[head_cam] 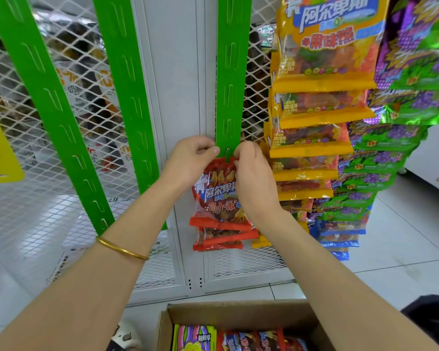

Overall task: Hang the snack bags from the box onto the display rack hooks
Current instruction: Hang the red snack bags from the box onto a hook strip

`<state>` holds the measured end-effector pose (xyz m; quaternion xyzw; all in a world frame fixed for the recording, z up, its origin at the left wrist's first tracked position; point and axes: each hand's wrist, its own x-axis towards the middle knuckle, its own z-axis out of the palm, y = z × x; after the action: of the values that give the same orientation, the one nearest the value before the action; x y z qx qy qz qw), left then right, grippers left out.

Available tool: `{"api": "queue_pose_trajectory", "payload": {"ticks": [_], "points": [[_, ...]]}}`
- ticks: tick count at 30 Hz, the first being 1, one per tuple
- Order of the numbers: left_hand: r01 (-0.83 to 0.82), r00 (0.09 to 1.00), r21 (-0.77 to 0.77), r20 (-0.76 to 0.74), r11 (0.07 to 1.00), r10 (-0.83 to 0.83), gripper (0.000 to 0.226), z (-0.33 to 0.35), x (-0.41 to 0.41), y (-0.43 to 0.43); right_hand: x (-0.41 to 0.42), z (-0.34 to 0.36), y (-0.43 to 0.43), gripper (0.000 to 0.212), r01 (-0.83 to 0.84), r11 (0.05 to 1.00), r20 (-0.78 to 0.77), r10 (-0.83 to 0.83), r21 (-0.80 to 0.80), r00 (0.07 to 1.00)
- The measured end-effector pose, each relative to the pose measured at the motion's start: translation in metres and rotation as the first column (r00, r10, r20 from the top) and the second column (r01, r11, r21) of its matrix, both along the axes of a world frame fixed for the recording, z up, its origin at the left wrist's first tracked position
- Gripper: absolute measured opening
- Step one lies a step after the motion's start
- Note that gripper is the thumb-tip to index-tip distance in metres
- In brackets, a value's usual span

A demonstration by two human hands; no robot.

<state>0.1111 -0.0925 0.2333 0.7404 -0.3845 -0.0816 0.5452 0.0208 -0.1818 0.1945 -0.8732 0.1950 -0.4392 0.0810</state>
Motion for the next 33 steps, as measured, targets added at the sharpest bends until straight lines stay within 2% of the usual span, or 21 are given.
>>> {"api": "queue_pose_trajectory", "payload": {"ticks": [3,7,11,14,15,16,17,18,20,21,22,23,24,26,28,31,33], "points": [[0.004,1.000,-0.038,0.002,0.999,-0.004,0.011,-0.012,-0.001,0.005,0.004,-0.004,-0.001,0.014,0.066,0.998,0.009,-0.066,-0.002,0.998],[-0.118,0.985,-0.095,0.118,0.988,0.129,0.029,-0.031,-0.011,0.019,0.003,-0.010,0.004,0.022,0.045,0.998,0.112,-0.040,-0.041,0.993],[-0.250,0.953,-0.126,0.145,0.960,0.267,0.029,-0.054,-0.023,0.026,-0.020,-0.026,0.021,0.035,-0.083,0.992,0.240,0.058,0.096,0.969],[-0.304,0.919,-0.085,0.237,0.949,0.316,0.022,-0.067,-0.022,0.027,-0.045,-0.056,0.040,0.024,-0.037,0.993,0.195,0.014,0.115,0.981],[-0.311,0.916,-0.067,0.246,0.948,0.318,0.023,-0.070,-0.021,0.026,-0.051,-0.069,0.044,0.021,-0.042,0.974,0.164,0.006,0.222,0.987],[-0.310,0.918,-0.056,0.241,0.949,0.314,0.024,-0.071,-0.020,0.027,-0.056,-0.078,0.049,0.020,-0.056,0.916,0.142,-0.001,0.396,0.990],[-0.303,0.924,-0.052,0.227,0.952,0.306,0.022,-0.072,-0.020,0.027,-0.058,-0.088,0.051,0.020,-0.069,0.808,0.126,-0.006,0.585,0.992],[-0.287,0.934,-0.057,0.204,0.956,0.293,0.018,-0.071,-0.021,0.027,-0.058,-0.093,0.052,0.020,-0.076,0.655,0.123,-0.027,0.752,0.992],[-0.253,0.954,-0.075,0.147,0.964,0.262,0.009,-0.070,-0.024,0.027,-0.051,-0.096,0.051,0.020,-0.152,0.247,0.181,-0.101,0.957,0.978],[-0.248,0.958,-0.076,0.125,0.966,0.256,0.008,-0.070,-0.025,0.026,-0.045,-0.095,0.049,0.021,-0.236,0.016,0.236,-0.144,0.972,0.961],[-0.248,0.961,-0.072,0.111,0.966,0.255,0.008,-0.070,-0.026,0.026,-0.040,-0.092,0.049,0.021,-0.341,-0.196,0.305,-0.189,0.920,0.933],[-0.249,0.962,-0.070,0.098,0.966,0.255,0.010,-0.070,-0.026,0.025,-0.035,-0.089,0.050,0.019,-0.424,-0.347,0.365,-0.224,0.837,0.904],[-0.249,0.963,-0.073,0.084,0.966,0.255,0.010,-0.071,-0.026,0.025,-0.031,-0.087,0.051,0.015,-0.475,-0.451,0.406,-0.246,0.756,0.880],[-0.247,0.966,-0.081,0.057,0.966,0.252,0.010,-0.073,-0.024,0.024,-0.024,-0.082,0.055,0.015,-0.515,-0.589,0.461,-0.255,0.623,0.850],[-0.235,0.971,-0.089,0.030,0.968,0.238,0.010,-0.076,-0.023,0.024,-0.017,-0.080,0.058,0.021,-0.506,-0.658,0.493,-0.227,0.558,0.840],[-0.223,0.975,-0.107,-0.008,0.969,0.223,0.010,-0.076,-0.023,0.024,-0.006,-0.080,0.061,0.019,-0.479,-0.691,0.515,-0.177,0.542,0.838],[-0.222,0.975,-0.115,0.004,0.968,0.223,0.009,-0.074,-0.023,0.025,-0.002,-0.082,0.063,0.025,-0.467,-0.676,0.509,-0.156,0.570,0.846]]}}
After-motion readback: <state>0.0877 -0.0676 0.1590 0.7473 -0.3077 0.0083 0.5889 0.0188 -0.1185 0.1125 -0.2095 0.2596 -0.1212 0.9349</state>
